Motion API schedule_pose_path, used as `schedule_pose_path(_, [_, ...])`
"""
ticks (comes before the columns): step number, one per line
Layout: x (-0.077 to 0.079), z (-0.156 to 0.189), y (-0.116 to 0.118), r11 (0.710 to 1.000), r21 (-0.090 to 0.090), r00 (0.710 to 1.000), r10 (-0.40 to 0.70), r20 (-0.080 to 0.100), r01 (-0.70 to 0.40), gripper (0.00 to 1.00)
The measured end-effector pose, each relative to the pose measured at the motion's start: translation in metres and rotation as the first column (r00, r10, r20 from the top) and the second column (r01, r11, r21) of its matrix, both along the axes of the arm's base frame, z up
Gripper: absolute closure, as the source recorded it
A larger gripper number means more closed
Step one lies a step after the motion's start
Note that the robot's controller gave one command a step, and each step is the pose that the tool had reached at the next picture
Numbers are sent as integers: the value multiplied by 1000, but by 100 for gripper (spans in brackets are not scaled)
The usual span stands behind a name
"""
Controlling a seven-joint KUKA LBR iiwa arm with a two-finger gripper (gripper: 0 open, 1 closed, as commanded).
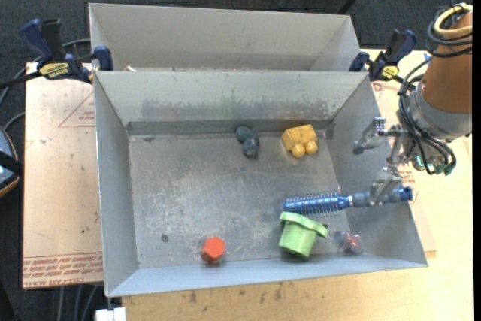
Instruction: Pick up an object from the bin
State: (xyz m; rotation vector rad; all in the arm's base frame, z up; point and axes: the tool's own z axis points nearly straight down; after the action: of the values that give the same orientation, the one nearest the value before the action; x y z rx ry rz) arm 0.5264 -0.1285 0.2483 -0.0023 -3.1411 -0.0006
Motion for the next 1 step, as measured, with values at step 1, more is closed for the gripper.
schedule_pose_path(1, [35, -172, 38, 990, 2, 990, -141, 1, 141, 0])
